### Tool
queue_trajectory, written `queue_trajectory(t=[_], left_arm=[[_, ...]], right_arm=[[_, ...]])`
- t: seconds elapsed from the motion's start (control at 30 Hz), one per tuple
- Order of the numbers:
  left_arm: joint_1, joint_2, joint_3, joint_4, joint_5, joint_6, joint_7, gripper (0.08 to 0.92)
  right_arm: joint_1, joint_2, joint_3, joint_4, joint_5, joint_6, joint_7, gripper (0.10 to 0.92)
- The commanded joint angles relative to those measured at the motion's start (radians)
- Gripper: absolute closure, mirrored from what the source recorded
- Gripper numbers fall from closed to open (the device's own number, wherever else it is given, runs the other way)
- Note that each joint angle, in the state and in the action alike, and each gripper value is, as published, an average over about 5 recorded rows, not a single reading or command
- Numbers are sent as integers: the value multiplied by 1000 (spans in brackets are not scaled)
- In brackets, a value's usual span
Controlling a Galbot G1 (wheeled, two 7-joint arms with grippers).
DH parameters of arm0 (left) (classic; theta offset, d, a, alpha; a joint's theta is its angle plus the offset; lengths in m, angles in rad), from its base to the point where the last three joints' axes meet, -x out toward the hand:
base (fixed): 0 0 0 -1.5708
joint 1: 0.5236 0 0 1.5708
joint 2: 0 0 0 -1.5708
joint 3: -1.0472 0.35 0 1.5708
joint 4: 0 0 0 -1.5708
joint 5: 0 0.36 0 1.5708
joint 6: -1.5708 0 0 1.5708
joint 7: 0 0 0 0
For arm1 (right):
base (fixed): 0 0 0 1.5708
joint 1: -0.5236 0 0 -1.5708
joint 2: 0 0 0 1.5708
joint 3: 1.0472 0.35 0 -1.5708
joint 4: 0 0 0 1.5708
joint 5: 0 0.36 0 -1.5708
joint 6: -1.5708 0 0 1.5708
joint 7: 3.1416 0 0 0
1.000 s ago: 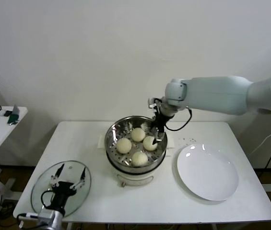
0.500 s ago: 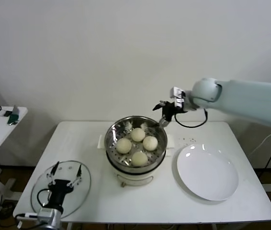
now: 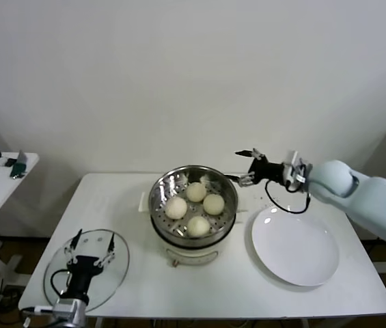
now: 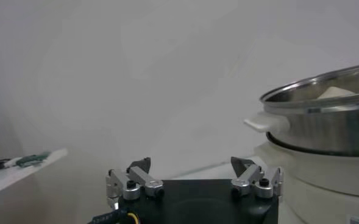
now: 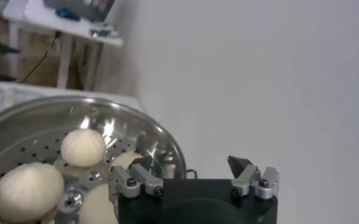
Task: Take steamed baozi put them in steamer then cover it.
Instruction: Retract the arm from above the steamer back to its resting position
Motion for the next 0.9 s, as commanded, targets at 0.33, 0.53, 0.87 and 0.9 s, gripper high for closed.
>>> queue_trajectory(t=[0.33,0.53,0.87,0.9], left_arm=[[-3,13,-36,-39,300,34,1,177],[4,24,-65,-63,594,65,17,177],[46,73,-115,-101,1280,150,101,177],[50,79,-112,-95,1304,150,108,177]], right_arm=[[-1321,282,1364,209,-300,91,88,203],[-1442,429,1457,257,-343,86,118,203],[-1566,548,1509,264,-381,97,132,203],[-1570,552,1510,262,-381,97,131,203]])
